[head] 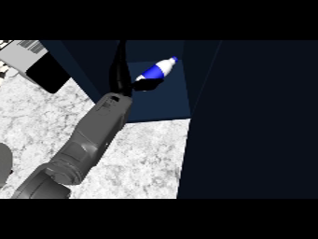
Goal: Pick up the bottled water, place it into the cabinet and close the cabinet
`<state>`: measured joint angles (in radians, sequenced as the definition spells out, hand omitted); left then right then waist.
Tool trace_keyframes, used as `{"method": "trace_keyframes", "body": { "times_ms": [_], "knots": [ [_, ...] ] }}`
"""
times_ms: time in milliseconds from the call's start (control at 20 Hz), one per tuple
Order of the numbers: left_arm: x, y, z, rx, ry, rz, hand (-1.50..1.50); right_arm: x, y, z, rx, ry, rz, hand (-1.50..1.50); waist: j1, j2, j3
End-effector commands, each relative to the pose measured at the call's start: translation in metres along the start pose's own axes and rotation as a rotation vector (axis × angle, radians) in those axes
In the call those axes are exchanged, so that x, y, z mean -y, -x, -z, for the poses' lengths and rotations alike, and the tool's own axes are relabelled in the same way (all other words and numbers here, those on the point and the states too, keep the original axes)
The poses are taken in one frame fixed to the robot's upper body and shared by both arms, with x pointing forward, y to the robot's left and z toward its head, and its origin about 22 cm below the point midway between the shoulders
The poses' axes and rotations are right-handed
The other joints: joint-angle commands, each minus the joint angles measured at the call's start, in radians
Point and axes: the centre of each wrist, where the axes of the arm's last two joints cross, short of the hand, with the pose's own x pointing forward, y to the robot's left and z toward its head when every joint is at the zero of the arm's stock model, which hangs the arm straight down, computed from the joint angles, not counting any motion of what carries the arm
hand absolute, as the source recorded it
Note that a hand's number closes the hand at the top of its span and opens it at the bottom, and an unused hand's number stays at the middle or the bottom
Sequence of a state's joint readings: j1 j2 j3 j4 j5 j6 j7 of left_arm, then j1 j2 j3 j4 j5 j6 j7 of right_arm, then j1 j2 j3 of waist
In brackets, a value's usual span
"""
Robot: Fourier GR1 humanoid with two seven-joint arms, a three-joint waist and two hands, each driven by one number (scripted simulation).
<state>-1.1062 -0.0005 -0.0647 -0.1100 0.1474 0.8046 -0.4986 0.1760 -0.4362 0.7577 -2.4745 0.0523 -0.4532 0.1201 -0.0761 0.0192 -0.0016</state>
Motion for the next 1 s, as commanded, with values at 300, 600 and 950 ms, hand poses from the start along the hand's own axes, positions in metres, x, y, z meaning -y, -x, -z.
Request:
{"method": "trace_keyframes", "body": {
  "times_ms": [300, 600, 950],
  "knots": [
    [-0.01, 0.003, 0.002, 0.166, 0.098, -0.378, 1.5, 0.002, -0.015, -0.005, 0.025, 0.005, 0.022, -1.5, 0.025, -0.002, -0.001],
    [-0.006, -0.004, 0.0, 0.189, 0.177, -0.498, 1.5, 0.005, -0.016, 0.0, 0.019, 0.001, 0.008, -1.5, 0.036, -0.015, 0.0],
    [-0.003, -0.023, -0.003, 0.153, 0.334, -0.673, 1.5, 0.001, -0.018, -0.012, 0.002, 0.031, -0.019, -1.5, 0.046, -0.029, 0.001]
  ]
}}
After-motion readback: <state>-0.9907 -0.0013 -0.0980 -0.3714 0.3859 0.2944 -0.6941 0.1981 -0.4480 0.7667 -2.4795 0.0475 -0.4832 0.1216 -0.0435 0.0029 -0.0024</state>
